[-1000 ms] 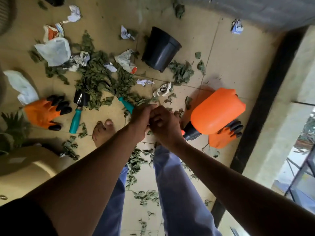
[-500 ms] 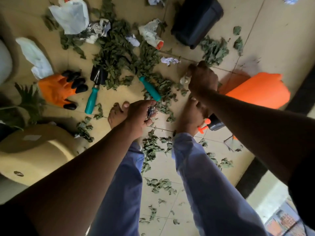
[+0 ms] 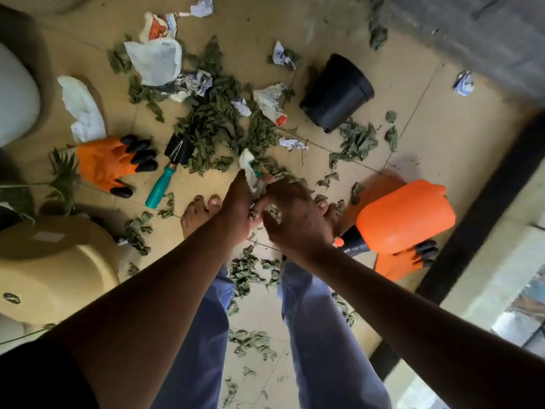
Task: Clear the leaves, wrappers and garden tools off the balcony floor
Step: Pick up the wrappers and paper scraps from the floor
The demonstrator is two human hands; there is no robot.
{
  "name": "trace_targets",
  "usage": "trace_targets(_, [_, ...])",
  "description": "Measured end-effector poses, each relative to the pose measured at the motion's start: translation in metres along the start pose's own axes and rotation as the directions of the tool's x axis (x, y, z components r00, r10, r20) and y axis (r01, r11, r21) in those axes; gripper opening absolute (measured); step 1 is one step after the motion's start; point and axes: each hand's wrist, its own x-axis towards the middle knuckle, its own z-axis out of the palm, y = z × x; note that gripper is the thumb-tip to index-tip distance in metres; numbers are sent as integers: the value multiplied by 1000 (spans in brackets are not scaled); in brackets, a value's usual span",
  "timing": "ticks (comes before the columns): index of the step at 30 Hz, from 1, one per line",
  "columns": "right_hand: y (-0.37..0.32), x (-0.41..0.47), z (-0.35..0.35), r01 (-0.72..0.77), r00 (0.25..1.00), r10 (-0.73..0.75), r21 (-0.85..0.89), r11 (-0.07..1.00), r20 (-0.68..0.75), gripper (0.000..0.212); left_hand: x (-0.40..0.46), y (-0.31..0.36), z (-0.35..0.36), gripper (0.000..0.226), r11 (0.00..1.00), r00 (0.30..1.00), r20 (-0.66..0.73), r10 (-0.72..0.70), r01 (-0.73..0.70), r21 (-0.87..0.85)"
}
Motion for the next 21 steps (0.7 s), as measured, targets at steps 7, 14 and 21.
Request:
trace_targets(7, [-8,16,6,11,1000,-9,-97,995,20,19,18,3,-9,65,978,999,20,38,-33,-208])
trace_targets(14, [-5,22,15,-7,995,23,-153,988,99,12,11,-1,-16,56,999,999,39,-25,26,-33])
trace_targets(21, [-2,38,15,-82,981,66,-82,993,-184,13,27,-1,-21,25,979,981,-192,-21,59,195])
